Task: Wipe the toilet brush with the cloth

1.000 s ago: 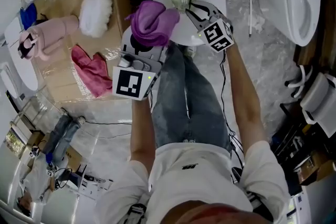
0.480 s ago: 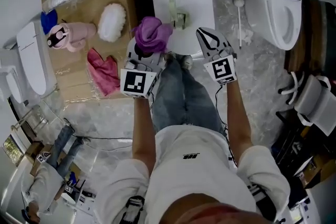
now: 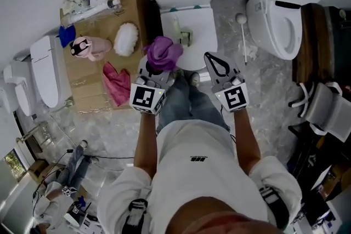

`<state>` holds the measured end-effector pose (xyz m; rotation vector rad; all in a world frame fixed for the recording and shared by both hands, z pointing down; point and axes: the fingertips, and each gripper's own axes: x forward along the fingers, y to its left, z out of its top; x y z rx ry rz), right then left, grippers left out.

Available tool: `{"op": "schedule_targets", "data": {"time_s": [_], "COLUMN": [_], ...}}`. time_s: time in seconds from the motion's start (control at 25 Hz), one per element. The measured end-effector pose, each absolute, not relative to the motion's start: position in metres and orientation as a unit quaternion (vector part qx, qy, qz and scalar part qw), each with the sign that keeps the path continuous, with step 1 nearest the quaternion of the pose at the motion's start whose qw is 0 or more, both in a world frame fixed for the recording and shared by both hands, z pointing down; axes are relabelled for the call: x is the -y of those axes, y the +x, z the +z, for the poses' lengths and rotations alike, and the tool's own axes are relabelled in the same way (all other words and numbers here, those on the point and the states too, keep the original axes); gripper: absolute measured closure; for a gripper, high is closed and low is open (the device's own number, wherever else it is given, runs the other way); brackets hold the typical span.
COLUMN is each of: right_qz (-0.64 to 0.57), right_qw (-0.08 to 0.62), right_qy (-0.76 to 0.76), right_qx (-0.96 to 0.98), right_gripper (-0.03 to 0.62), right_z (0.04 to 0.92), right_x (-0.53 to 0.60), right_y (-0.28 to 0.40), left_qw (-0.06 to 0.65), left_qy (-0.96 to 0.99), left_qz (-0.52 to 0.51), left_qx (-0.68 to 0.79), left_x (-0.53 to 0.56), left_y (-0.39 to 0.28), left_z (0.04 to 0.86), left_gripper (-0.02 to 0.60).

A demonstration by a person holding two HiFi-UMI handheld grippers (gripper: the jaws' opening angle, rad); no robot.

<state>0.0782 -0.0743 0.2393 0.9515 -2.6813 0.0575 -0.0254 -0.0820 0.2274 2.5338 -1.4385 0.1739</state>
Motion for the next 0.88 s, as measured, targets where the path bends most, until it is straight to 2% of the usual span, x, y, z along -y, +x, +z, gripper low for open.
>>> {"op": "schedule_targets", "data": {"time_s": [0.28,0.88], "right_qz": [0.014,0.015], "right_qw": [0.148,0.151], "right_qy": [0.328,0.328], "right_qx": [0.933,0.932], "right_gripper": [0.599,0.599], "right_z": [0.202,0.174], "right_x": [0.072,0.078], "right_y": [0.081,0.059], "left_qw": [0.11,0.105], "left_qy": [0.869,0.872], "left_qz": [0.048,0.047], "left_qx": [0.481,0.476], "left_x": [0.072,0.082], "left_y": [-0.019,-0.037], "left_z": [0.192,0.171], "left_gripper": [0.484,0.485]}}
